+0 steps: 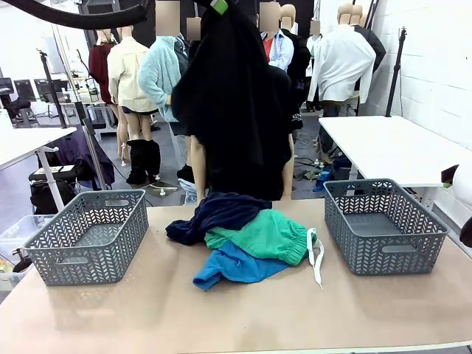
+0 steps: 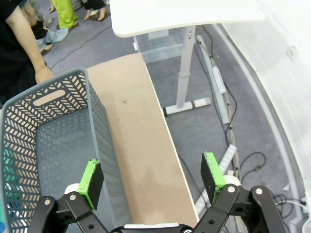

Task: Sort the tops and bottoms.
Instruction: Sort the clothes according to human instructions.

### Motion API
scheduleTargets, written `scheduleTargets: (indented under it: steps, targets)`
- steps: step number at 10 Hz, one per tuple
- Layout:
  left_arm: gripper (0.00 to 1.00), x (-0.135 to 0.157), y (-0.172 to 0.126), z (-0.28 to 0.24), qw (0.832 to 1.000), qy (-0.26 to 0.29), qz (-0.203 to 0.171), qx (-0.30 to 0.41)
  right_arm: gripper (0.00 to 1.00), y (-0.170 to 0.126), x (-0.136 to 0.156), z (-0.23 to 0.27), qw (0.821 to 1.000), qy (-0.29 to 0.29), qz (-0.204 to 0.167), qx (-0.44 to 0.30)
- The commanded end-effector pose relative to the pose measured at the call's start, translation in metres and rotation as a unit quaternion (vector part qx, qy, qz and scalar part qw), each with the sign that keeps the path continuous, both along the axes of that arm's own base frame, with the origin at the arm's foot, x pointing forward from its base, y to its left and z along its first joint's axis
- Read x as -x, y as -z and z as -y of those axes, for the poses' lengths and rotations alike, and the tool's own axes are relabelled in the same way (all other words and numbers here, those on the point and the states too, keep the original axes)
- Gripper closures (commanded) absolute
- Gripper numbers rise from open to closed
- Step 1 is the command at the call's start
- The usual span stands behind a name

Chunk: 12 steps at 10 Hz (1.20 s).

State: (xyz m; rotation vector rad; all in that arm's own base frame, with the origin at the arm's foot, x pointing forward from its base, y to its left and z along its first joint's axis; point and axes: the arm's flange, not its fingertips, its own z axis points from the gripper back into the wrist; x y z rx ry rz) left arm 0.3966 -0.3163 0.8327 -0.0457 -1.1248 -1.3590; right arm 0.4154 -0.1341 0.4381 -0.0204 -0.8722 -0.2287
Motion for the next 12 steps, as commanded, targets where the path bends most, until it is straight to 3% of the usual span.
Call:
scheduleTargets:
  steps: [1, 12]
  targets:
    - [1.00, -0.0028, -0.0015, 0.0032, 1.000, 0.002, 0.001, 0.002, 0.00, -0.0007, 0.0003, -0.0014, 1.000, 0.000, -0.006, 0.002]
    - [1.00, -0.0028, -0.0015, 0.0032, 1.000, 0.002, 0.001, 0.002, 0.00, -0.0007, 0.0003, -0.0014, 1.000, 0.000, -0.006, 0.002]
